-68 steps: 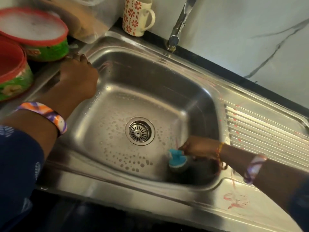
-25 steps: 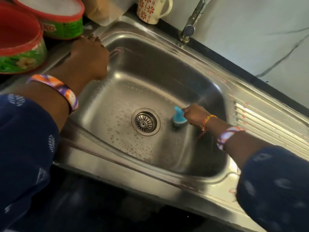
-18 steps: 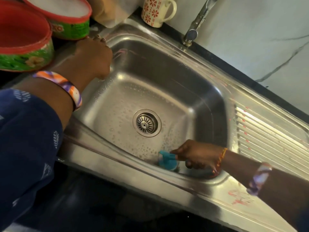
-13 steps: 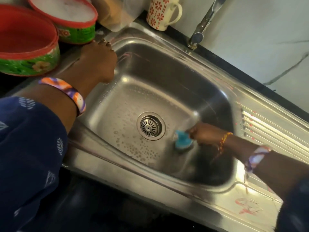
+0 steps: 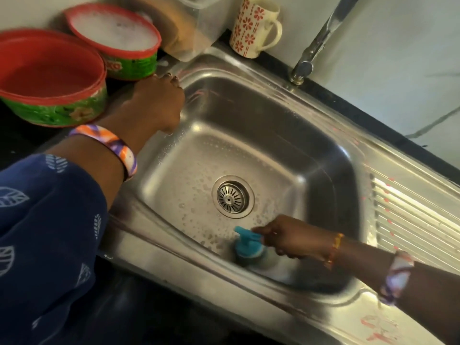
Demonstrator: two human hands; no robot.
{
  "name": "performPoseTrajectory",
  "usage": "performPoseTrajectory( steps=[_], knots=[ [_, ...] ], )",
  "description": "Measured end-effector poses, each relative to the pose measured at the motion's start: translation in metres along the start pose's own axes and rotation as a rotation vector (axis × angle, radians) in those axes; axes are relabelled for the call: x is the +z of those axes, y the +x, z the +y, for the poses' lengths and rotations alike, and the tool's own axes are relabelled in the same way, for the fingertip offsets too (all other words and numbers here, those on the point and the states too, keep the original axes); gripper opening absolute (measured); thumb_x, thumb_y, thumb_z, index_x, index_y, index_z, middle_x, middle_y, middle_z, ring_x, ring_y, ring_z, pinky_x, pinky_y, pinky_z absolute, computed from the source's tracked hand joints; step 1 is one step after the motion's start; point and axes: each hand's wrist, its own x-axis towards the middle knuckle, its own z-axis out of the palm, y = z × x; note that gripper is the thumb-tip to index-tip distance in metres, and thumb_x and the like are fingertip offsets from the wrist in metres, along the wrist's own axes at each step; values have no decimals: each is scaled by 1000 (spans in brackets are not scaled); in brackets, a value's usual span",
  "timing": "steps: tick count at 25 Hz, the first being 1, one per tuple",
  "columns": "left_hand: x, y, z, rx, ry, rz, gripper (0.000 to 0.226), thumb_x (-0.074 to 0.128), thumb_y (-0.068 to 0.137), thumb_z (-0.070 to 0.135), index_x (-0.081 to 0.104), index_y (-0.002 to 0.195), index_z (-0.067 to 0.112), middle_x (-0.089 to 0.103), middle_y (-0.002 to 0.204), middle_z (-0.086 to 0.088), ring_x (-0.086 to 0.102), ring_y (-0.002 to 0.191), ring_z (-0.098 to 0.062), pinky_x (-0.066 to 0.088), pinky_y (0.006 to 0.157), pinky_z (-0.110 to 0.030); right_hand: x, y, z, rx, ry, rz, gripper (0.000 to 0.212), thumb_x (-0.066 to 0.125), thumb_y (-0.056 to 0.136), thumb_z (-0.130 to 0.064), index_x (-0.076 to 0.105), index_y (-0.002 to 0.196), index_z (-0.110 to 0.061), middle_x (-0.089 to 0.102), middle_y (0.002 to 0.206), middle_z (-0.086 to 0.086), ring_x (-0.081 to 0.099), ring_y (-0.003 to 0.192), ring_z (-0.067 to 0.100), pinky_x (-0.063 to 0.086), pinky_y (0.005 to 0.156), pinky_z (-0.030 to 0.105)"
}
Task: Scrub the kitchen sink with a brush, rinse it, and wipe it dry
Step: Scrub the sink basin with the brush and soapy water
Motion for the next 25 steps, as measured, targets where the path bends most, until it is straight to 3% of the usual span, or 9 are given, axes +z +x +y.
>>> performPoseTrajectory(
  steps=[4,6,8,11,14,18,21,23,25],
  knots=[
    [0,1,0,-7,7,-32,74,70,80,23,34,142,5,30,149,-12,30,138,-26,35,106,-41,3,59,-87,-347,-85,110,37,46,97,-20,53,133,-20,49,65,2,44,32,4,31,32,8],
    [0,2,-1,2,6,-38,75,70,80,21,32,144,6,26,152,-12,28,140,-25,33,108,-41,0,70,-103,-413,-203,142,38,45,97,-19,52,135,-18,55,79,7,52,48,5,34,39,7],
    [-1,2,-2,10,1,-33,75,70,80,18,32,144,6,24,153,-12,27,141,-25,33,108,-41,-4,57,-79,-360,-213,48,37,45,97,-19,53,133,-22,56,68,6,50,48,13,29,36,8],
    [0,3,-3,3,-6,-19,74,69,80,16,32,143,5,26,152,-13,28,140,-25,34,107,-41,-7,15,-5,-117,-135,-134,36,48,95,-19,58,128,-29,46,45,-7,37,36,6,31,37,16],
    [5,6,-3,-2,-24,1,74,69,79,15,32,143,3,28,150,-14,30,138,-30,33,108,-43,-5,-10,38,76,-37,-168,34,50,95,-17,60,126,-26,44,37,-10,32,32,2,29,38,18],
    [9,8,-3,-2,-46,-1,76,70,78,15,32,142,3,30,149,-15,33,136,-32,35,108,-45,8,21,-18,-177,45,-94,37,48,96,-23,53,133,-28,47,55,-2,36,34,2,31,34,14],
    [7,8,-5,9,-46,-11,77,68,80,15,27,145,5,24,153,-13,29,140,-29,32,111,-44,21,64,-97,-454,-120,44,37,43,98,-23,54,133,-18,67,92,15,65,75,24,46,61,22],
    [5,7,-6,25,-36,-11,73,64,83,14,27,146,6,22,154,-12,27,141,-28,30,111,-42,24,80,-123,-490,-231,108,38,38,99,-26,57,128,-11,63,115,19,61,103,34,46,80,29],
    [3,5,-6,35,-36,3,68,61,85,13,30,145,6,25,153,-13,30,139,-28,31,110,-41,21,88,-121,-514,-279,128,38,38,98,-26,58,126,-10,63,118,19,60,107,34,48,89,36]
  ],
)
